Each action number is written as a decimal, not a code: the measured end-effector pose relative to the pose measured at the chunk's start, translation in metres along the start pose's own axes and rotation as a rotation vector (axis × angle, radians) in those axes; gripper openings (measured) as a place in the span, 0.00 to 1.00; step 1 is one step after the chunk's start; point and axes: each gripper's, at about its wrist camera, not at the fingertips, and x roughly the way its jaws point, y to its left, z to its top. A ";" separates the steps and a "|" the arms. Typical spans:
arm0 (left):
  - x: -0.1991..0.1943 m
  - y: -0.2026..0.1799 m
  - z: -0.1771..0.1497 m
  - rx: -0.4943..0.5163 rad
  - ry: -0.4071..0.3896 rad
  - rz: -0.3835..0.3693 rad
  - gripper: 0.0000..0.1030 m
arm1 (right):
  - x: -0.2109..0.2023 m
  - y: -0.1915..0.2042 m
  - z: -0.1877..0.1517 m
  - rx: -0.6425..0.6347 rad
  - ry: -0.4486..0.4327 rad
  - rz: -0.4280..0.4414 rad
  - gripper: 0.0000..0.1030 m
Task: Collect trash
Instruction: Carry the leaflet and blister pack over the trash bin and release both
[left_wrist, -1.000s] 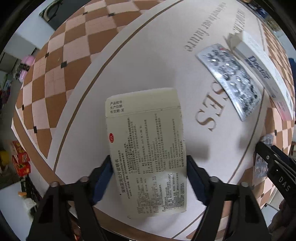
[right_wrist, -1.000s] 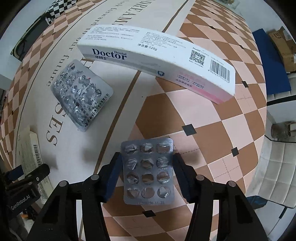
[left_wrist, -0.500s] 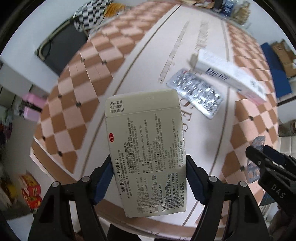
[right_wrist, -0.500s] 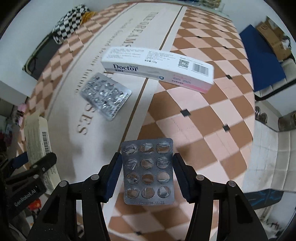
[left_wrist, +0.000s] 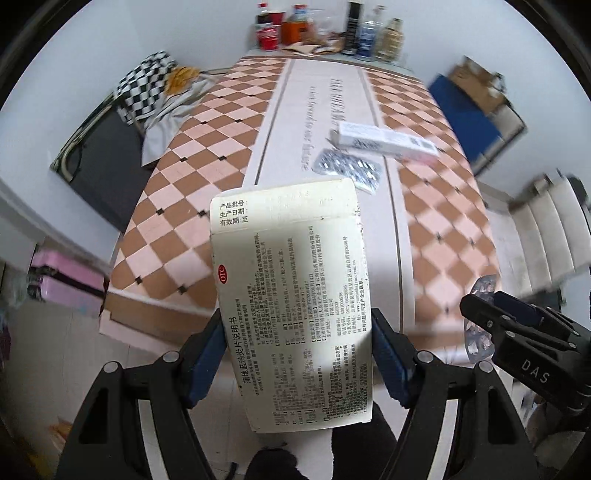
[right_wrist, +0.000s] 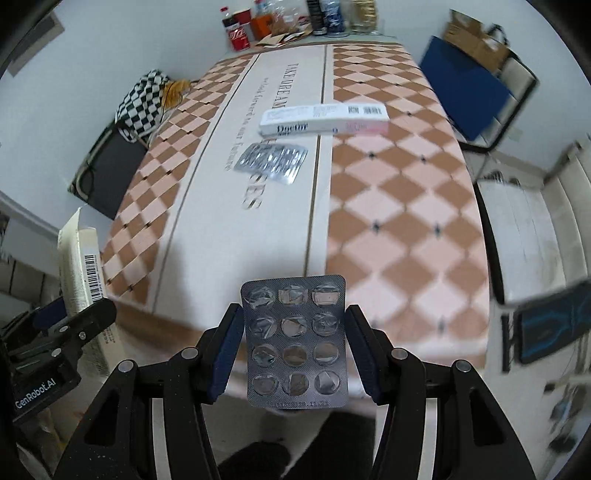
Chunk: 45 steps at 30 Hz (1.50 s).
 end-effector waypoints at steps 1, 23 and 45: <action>-0.004 0.004 -0.010 0.016 0.005 -0.014 0.69 | -0.003 0.004 -0.022 0.030 0.008 -0.001 0.56; 0.328 0.019 -0.201 0.001 0.533 -0.225 0.69 | 0.295 -0.065 -0.288 0.393 0.358 -0.017 0.56; 0.412 0.053 -0.228 -0.010 0.573 -0.146 0.99 | 0.434 -0.072 -0.303 0.358 0.440 0.032 0.96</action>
